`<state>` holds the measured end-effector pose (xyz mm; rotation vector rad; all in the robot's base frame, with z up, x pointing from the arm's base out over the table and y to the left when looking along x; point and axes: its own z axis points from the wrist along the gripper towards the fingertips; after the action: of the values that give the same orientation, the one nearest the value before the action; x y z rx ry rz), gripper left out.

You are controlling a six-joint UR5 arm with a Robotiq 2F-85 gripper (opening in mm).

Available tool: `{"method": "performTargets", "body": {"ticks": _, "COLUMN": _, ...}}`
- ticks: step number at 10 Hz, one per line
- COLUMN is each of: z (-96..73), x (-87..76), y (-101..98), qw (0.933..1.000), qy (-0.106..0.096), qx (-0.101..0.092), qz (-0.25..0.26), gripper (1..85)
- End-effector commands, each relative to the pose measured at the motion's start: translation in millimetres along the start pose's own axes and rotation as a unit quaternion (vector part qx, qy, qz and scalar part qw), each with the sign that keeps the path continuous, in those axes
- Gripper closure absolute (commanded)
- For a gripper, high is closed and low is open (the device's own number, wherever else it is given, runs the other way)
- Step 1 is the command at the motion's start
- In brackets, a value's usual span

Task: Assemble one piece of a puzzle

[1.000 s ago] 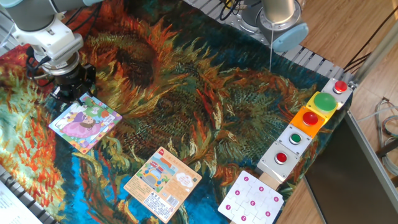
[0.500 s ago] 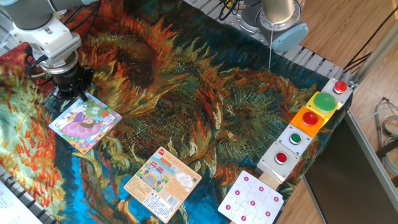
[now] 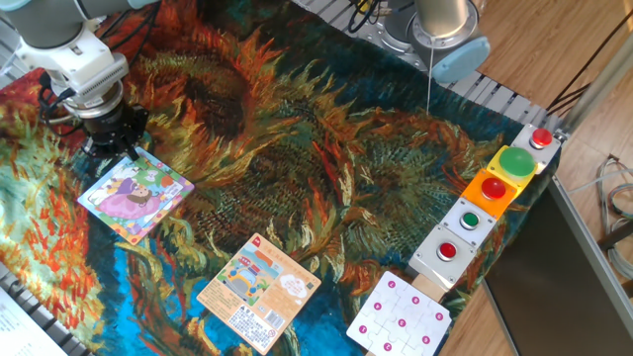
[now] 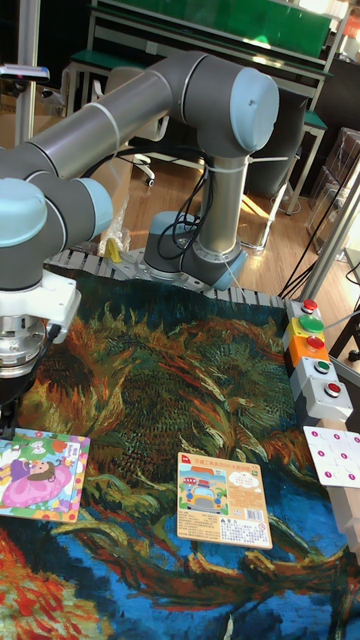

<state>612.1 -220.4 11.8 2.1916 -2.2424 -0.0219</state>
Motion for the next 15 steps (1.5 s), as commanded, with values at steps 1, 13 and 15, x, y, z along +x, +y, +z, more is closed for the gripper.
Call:
{"method": "performTargets", "body": {"ticks": 1, "z": 1.0, "x": -1.9, "y": -1.2, "qw": 1.0000, "qy": -0.004, "qx": 0.001, "qz": 0.000, "gripper": 84.3}}
{"method": "performTargets", "body": {"ticks": 13, "z": 4.0, "x": -7.9, "y": -1.6, "qw": 1.0000, "qy": -0.007, "qx": 0.001, "qz": 0.002, "gripper": 84.3}}
{"method": "performTargets", "body": {"ticks": 15, "z": 4.5, "x": -8.4, "y": -2.1, "qw": 1.0000, "qy": -0.007, "qx": 0.002, "qz": 0.002, "gripper": 84.3}}
